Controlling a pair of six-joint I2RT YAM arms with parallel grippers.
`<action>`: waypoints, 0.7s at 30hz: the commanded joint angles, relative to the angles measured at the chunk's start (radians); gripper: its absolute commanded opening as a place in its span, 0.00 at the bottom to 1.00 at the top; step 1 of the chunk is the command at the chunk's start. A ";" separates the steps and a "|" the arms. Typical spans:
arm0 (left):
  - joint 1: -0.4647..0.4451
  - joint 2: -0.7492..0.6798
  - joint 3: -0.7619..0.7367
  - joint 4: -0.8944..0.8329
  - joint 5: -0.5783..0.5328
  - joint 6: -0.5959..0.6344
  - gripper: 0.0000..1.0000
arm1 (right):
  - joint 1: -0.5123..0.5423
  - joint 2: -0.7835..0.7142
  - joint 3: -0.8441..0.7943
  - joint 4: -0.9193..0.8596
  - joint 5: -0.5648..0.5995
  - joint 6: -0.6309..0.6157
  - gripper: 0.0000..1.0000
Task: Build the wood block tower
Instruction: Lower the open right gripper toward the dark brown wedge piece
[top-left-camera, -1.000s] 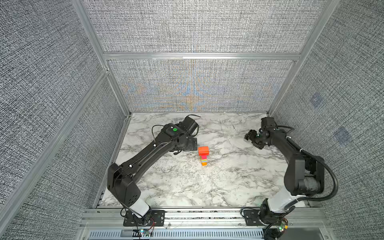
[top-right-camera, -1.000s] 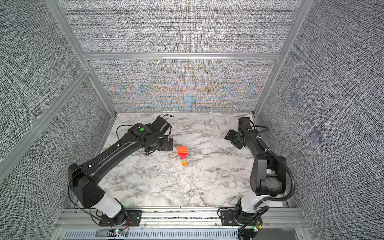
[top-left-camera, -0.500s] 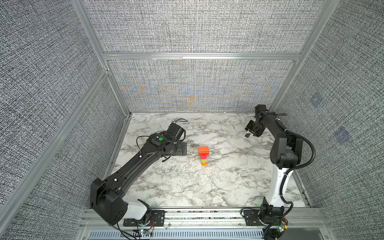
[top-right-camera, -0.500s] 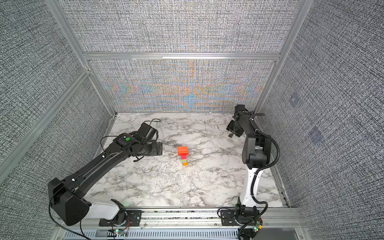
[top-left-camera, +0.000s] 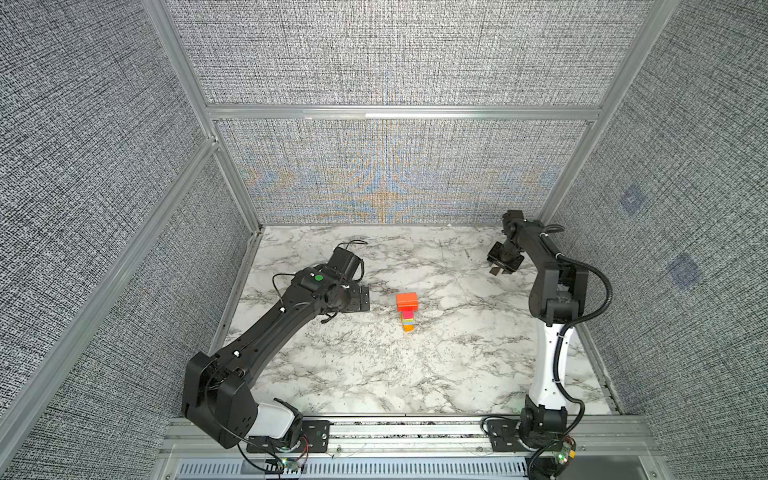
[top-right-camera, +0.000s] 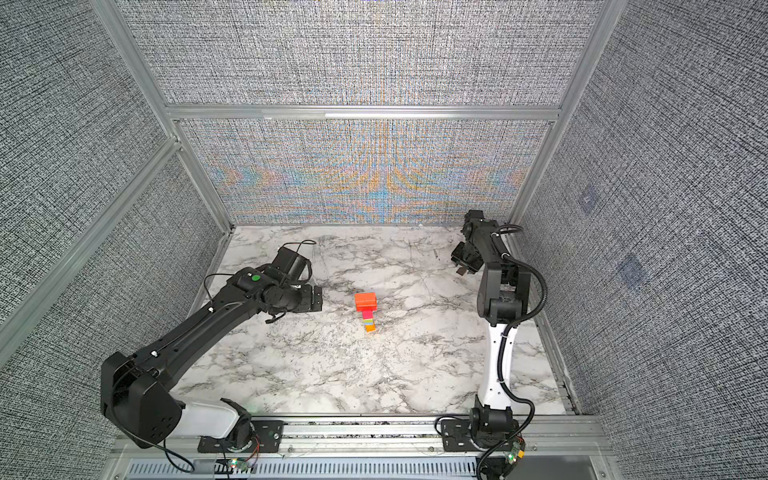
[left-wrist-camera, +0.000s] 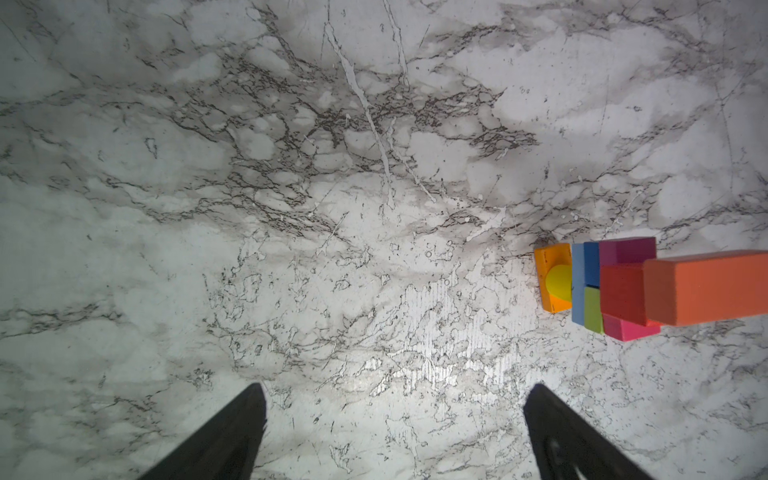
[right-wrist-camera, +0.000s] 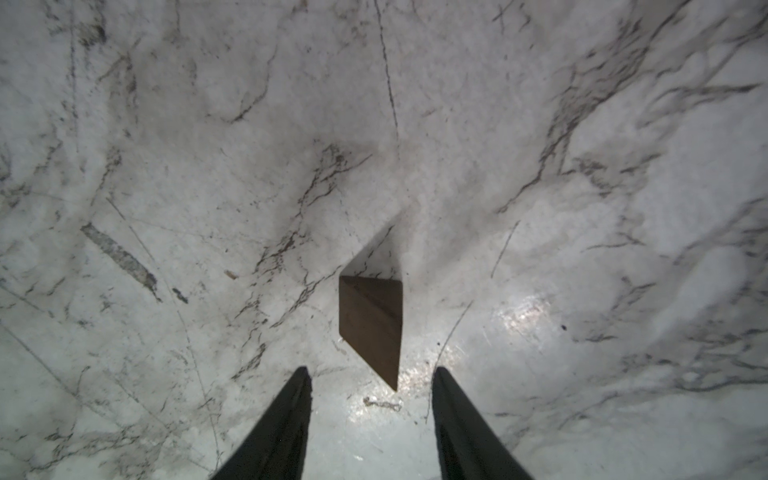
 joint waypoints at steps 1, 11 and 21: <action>0.007 0.004 -0.005 0.027 0.027 0.008 0.99 | 0.000 0.016 0.021 -0.050 0.016 -0.003 0.50; 0.013 0.000 -0.019 0.025 0.045 -0.009 0.99 | 0.001 0.051 0.048 -0.057 -0.001 0.000 0.43; 0.018 -0.031 -0.028 0.005 0.034 -0.014 0.99 | -0.009 0.077 0.053 -0.058 -0.017 0.004 0.34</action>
